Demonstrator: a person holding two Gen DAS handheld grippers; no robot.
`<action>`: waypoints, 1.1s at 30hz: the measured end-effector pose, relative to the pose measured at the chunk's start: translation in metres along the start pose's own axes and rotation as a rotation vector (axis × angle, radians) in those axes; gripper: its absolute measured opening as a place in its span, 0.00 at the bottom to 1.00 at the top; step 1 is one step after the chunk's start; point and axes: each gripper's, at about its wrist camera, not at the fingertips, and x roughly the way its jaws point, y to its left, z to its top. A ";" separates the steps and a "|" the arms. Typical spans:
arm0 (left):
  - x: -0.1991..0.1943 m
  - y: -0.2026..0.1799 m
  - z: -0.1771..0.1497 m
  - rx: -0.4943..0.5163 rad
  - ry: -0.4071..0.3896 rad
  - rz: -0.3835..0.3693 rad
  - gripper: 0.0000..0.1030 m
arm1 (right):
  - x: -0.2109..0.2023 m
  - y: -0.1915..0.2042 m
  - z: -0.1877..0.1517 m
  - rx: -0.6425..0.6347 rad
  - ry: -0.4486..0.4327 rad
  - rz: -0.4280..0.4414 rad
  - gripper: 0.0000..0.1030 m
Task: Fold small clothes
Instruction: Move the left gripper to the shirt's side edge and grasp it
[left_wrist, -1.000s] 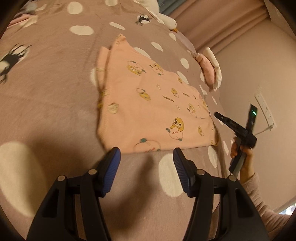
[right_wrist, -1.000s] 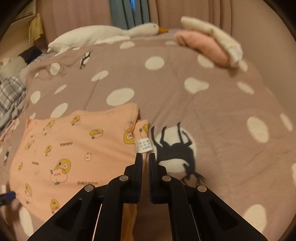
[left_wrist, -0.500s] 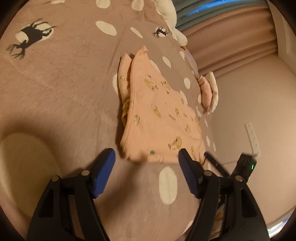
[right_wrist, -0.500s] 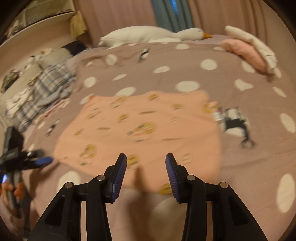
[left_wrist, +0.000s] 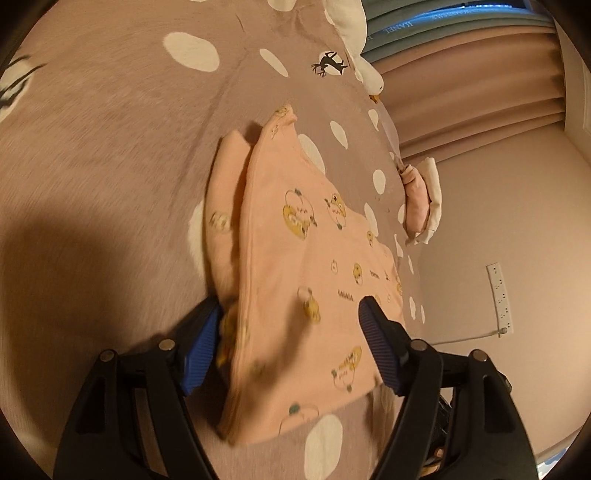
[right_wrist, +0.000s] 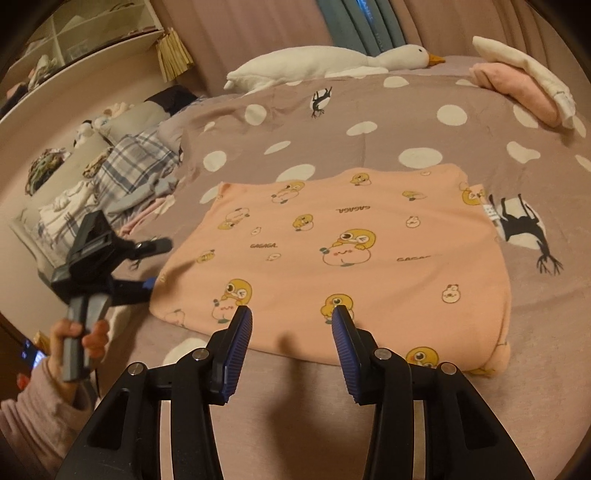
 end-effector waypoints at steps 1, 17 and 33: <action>0.003 -0.002 0.003 0.008 0.004 0.007 0.71 | 0.001 0.000 0.001 -0.001 0.001 0.001 0.43; 0.040 -0.034 0.019 0.197 0.047 0.224 0.73 | 0.061 0.004 0.052 0.025 0.048 -0.030 0.47; 0.052 -0.045 0.007 0.389 0.047 0.418 0.53 | 0.115 -0.004 0.085 0.029 0.109 -0.140 0.47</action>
